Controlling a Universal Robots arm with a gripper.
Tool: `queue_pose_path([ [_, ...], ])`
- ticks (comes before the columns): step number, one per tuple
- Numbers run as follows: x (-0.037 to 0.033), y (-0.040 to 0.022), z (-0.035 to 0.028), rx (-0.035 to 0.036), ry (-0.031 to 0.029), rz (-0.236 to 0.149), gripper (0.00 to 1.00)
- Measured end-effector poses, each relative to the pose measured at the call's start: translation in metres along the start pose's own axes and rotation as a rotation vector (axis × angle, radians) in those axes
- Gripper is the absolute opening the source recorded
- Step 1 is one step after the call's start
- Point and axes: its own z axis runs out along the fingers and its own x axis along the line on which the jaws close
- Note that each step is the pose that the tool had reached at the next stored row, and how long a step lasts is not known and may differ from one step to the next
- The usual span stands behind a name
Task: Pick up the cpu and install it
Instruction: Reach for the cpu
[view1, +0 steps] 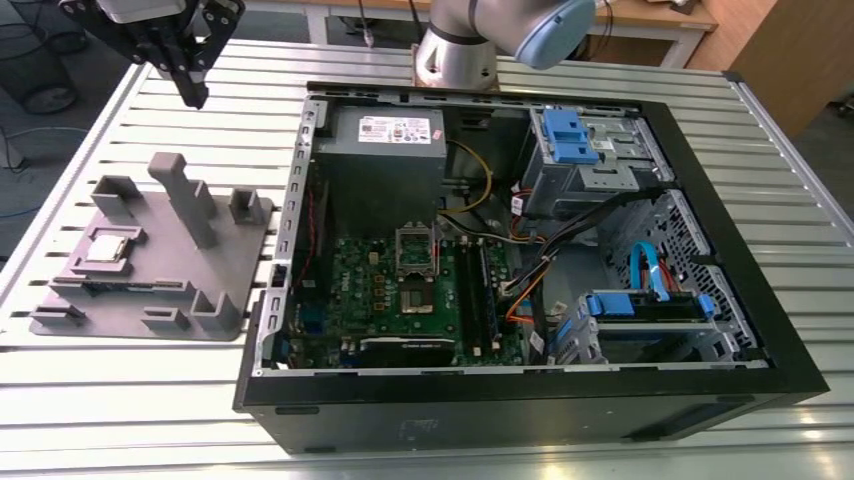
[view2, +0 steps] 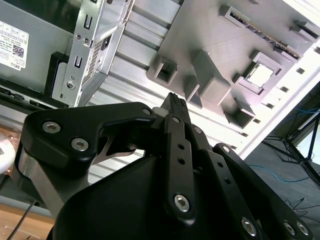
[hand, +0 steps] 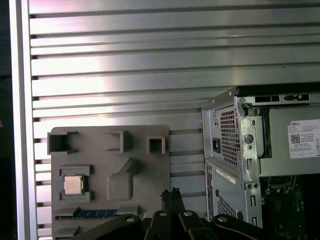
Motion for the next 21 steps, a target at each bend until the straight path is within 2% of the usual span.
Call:
queue_pose_path([
  [5,0.0001,0.0000,0.0001,-0.0001,-0.0001,0.000,0.11],
  [8,0.0026,-0.0002,0.0005,0.0001,0.0000,0.000,0.11],
  [21,0.0298,-0.0024,0.0034,0.0000,-0.0003,0.000,0.11],
])
